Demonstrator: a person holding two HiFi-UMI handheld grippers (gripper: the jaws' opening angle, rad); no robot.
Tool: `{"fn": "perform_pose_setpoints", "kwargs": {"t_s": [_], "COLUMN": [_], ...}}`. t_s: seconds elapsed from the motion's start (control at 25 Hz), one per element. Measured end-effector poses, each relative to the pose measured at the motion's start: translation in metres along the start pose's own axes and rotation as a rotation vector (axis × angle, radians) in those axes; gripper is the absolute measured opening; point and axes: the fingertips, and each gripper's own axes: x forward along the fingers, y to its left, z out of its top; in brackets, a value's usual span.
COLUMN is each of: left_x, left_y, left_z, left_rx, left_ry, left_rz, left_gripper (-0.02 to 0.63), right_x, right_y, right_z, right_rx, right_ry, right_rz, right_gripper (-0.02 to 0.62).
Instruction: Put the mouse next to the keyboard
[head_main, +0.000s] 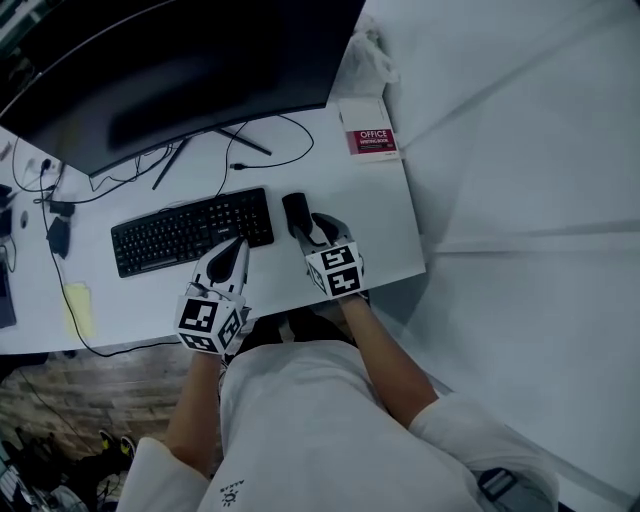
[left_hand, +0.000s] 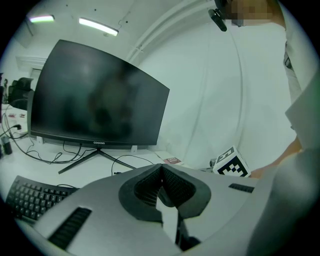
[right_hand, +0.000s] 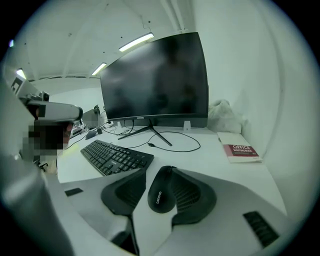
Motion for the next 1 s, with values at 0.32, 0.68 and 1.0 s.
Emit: {"fn": "perform_pose_setpoints", "kwargs": {"t_s": [0.32, 0.68, 1.0], "left_x": [-0.008, -0.014, -0.021], "left_y": [-0.006, -0.013, -0.017], "left_z": [0.016, 0.025, 0.031], "left_rx": [0.012, 0.034, 0.052], "left_ry": [-0.026, -0.044, -0.061], "left_rz": [0.008, 0.015, 0.022], "left_gripper": [0.011, 0.011, 0.011], "right_x": [-0.019, -0.039, -0.061], "right_y": [0.006, 0.008, 0.006], "right_z": [0.011, 0.019, 0.035], "right_rx": [-0.01, -0.016, -0.002], "right_ry": [-0.037, -0.073, -0.14], "right_rz": [0.023, 0.029, 0.026], "right_gripper": [0.086, 0.044, 0.032]}}
